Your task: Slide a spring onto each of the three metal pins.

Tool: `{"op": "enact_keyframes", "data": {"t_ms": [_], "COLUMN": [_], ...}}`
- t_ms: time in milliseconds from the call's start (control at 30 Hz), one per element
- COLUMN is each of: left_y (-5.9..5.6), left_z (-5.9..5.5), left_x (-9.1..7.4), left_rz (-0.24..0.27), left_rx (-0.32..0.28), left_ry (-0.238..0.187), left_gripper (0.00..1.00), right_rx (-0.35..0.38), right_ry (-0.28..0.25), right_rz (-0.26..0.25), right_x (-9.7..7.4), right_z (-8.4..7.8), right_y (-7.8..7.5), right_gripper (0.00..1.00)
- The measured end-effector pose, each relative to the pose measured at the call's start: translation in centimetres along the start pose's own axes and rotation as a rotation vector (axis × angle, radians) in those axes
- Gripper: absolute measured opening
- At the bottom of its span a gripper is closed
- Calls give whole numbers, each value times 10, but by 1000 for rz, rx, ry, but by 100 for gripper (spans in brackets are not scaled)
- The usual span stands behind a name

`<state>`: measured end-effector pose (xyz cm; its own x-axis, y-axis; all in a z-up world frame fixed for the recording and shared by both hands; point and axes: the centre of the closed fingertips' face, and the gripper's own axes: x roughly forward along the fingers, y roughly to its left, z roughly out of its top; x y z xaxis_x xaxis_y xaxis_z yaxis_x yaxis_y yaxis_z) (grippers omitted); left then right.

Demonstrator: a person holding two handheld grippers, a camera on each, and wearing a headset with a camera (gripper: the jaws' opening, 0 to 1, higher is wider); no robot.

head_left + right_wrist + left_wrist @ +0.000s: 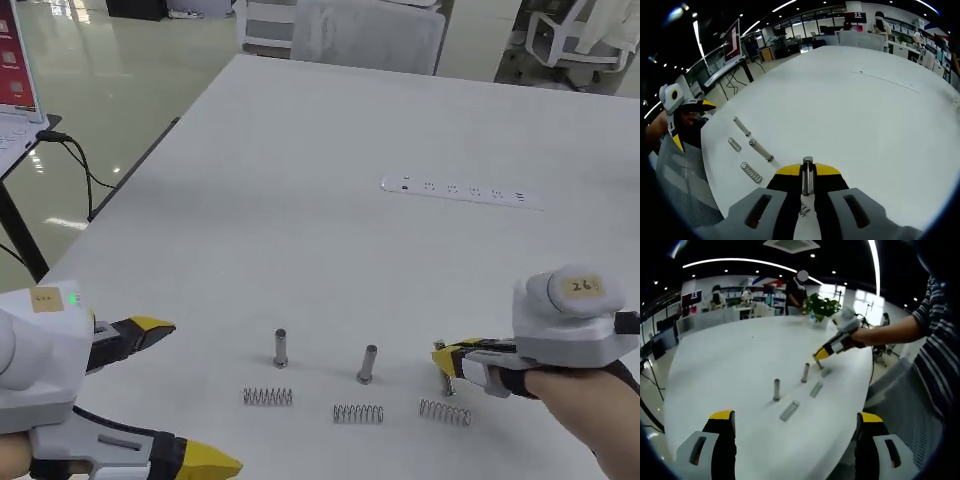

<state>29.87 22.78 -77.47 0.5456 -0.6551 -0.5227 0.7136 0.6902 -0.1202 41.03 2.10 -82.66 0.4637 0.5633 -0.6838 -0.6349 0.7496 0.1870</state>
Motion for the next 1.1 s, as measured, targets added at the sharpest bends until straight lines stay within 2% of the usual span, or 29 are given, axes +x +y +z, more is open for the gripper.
{"op": "enact_keyframes", "data": {"t_ms": [267,400,833,1100], "left_y": [0,0,-3,0], "left_z": [2,3,2,5], "left_x": [1,1,2,1], "left_rz": [-2,-3,-16,-19], "left_rx": [4,4,9,-12], "left_ry": [-4,-7,3,-30], "left_gripper": [98,98,98,98], "right_rx": [-21,-67,-149,-170], "right_ry": [-21,-42,-17,-14], "right_rz": [-9,-16,-42,-48], "right_x": [-5,-8,-10,-13], "right_z": [1,1,-3,-5], "right_y": [0,2,5,5], "right_gripper": [5,5,5,5]}}
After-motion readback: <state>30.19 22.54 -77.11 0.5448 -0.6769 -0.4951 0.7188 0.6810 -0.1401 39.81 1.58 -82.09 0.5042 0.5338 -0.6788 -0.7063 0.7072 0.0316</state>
